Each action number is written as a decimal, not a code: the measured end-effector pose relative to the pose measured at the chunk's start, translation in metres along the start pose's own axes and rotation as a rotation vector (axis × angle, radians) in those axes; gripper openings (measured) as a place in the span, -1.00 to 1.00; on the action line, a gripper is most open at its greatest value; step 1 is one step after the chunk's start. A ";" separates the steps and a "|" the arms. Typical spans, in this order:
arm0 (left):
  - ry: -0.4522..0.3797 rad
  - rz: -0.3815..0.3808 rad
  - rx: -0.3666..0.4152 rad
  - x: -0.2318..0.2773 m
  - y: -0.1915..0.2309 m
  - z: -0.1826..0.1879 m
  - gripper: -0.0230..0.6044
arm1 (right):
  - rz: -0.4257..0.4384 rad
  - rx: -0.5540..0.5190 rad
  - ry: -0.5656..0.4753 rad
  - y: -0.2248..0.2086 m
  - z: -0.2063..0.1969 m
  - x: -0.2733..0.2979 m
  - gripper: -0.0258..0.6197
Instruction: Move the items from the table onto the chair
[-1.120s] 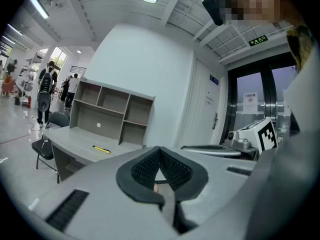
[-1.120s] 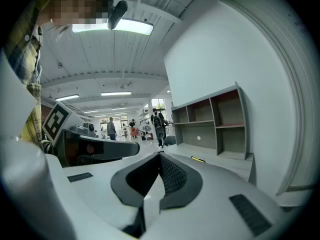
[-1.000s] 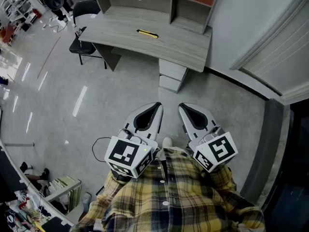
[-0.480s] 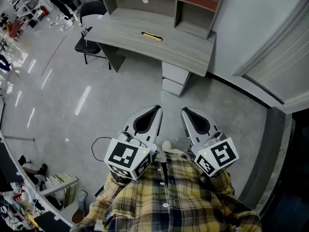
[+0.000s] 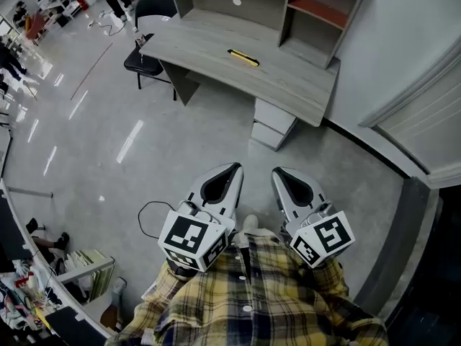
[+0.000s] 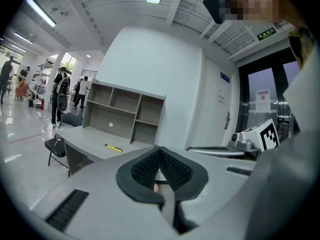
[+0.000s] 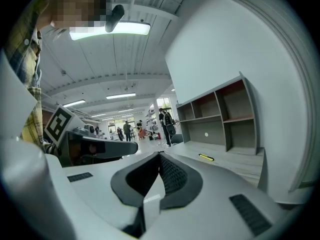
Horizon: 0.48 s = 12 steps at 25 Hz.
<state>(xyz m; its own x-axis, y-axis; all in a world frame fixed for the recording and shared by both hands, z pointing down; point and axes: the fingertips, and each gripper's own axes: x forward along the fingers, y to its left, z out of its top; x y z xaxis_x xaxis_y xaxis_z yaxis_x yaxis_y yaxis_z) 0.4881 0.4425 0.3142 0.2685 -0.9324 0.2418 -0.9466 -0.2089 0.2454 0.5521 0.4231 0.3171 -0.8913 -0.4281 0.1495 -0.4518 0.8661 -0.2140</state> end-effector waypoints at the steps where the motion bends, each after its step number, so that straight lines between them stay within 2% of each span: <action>1: 0.002 0.003 -0.002 0.003 0.008 0.000 -0.91 | 0.003 0.001 0.004 -0.002 0.000 0.008 -0.86; 5: 0.003 0.006 -0.008 0.018 0.051 0.009 -0.91 | 0.002 -0.009 0.011 -0.008 0.004 0.053 -0.86; 12: -0.012 0.004 0.001 0.048 0.152 0.047 -0.91 | -0.039 -0.019 0.012 -0.028 0.024 0.152 -0.86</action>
<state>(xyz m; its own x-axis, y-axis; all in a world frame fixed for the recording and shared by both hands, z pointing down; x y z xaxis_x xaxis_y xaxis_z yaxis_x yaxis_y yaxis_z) 0.3492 0.3528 0.3191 0.2623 -0.9367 0.2321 -0.9480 -0.2053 0.2431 0.4282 0.3276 0.3223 -0.8725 -0.4585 0.1687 -0.4852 0.8535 -0.1900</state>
